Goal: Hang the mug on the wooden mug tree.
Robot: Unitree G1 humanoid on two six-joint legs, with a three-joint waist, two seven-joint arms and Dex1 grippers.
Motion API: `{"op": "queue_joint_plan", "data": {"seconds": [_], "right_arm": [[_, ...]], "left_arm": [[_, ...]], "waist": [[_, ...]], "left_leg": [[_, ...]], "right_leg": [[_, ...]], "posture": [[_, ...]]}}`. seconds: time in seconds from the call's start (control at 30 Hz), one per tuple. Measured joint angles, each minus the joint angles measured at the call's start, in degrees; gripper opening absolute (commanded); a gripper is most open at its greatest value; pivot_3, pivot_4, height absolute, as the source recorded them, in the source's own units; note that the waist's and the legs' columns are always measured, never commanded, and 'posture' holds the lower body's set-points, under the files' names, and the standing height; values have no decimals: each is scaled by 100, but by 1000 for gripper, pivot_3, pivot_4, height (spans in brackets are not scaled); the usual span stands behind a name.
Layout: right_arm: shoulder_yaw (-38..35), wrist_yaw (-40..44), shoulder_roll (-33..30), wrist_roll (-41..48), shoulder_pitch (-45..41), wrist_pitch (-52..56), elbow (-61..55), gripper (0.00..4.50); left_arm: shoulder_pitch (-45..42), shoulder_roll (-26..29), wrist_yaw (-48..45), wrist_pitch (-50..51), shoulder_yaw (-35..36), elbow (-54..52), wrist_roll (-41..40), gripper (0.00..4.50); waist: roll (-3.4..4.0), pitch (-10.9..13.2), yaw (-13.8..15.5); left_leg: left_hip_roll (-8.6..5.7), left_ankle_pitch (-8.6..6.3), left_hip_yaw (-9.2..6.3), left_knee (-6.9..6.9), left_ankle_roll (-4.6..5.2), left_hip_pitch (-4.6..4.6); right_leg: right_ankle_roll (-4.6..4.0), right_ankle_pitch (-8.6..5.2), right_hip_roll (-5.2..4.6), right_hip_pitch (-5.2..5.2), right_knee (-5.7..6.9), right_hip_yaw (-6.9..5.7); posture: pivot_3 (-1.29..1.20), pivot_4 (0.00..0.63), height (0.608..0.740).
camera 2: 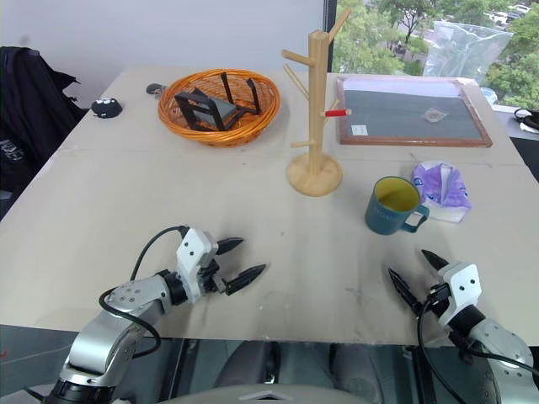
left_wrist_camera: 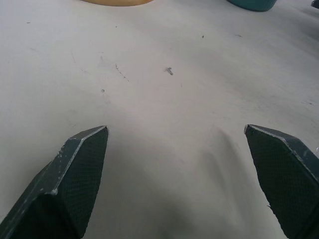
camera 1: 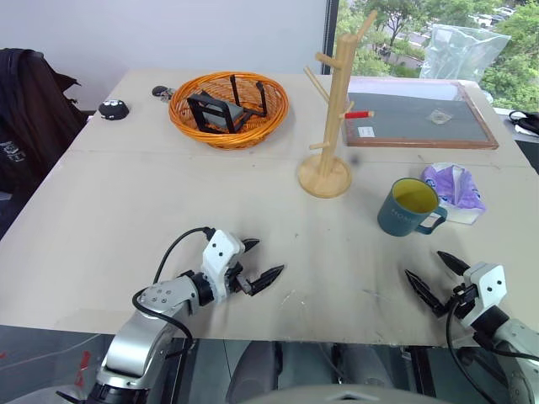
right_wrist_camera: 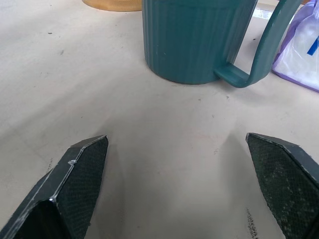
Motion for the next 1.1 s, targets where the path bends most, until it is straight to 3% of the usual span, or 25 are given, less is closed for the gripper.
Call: {"op": "queue_joint_plan", "data": {"seconds": [0.8,1.1], "right_arm": [[-35,-331,-7,-10,109,-4,1,4475],[-247,-1282,204,97,-335,795,-445,4475]], "left_arm": [[-92,-127,9,71,-68,-1,-14,4500],[-854,-178,-249,342,-318,-119,-268,4500]], "waist": [[0,0,1],[0,0,-1]], "left_leg": [[0,0,0,0,0,0],[-2,0,-1,0,0,-2]], "right_leg": [[0,0,0,0,0,0],[0,0,1,0,2,-1]], "posture": [[0,150,737],[0,150,737]]}}
